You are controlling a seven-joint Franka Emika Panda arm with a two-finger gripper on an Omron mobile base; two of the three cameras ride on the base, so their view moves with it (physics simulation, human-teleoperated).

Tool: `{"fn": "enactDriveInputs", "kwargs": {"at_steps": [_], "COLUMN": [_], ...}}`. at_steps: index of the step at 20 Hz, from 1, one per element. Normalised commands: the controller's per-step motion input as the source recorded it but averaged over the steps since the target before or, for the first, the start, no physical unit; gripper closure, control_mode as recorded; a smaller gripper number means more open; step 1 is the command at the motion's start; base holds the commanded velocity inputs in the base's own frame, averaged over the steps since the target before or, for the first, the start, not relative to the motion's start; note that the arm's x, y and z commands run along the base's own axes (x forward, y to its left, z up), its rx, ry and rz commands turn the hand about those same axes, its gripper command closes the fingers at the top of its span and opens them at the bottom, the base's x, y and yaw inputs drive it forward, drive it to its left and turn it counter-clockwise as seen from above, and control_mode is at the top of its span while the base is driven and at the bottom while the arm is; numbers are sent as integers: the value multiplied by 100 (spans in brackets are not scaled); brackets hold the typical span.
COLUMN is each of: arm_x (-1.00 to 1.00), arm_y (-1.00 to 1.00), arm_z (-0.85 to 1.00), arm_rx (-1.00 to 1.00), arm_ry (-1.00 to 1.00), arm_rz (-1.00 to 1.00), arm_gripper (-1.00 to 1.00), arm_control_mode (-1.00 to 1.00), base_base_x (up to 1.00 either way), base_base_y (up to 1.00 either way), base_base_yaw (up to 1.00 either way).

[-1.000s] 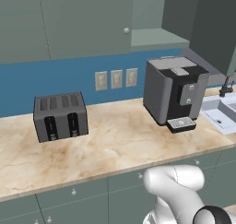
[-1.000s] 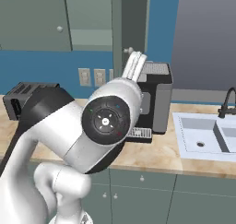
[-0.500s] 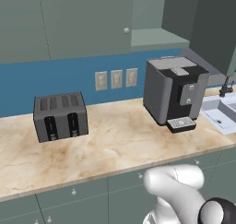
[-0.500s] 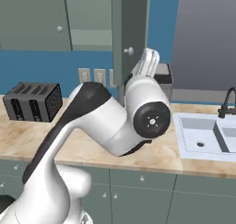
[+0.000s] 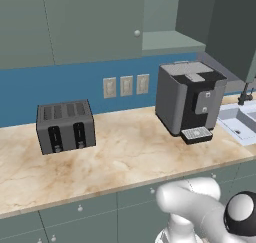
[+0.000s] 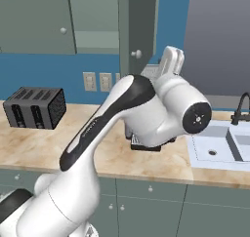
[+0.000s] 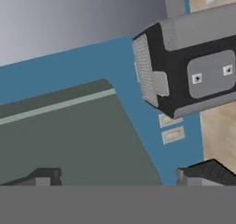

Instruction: Close all open cabinet doors.

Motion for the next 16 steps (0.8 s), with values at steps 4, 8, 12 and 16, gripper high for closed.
{"fn": "enactDriveInputs", "kwargs": {"at_steps": [4,8,12,16], "arm_x": [40,36,33,29], "arm_y": [-6,0,0,0], "arm_z": [0,0,0,8], "arm_rx": [-1,-6,-13,-19], "arm_ry": [-23,-27,-26,-18], "arm_rz": [10,7,6,3], "arm_gripper": [-100,-100,-100,-100], "arm_control_mode": [-100,-100,-100,-100], "base_base_x": [0,0,0,0], "base_base_y": [0,0,0,0], "base_base_yaw": [0,0,0,0]}}
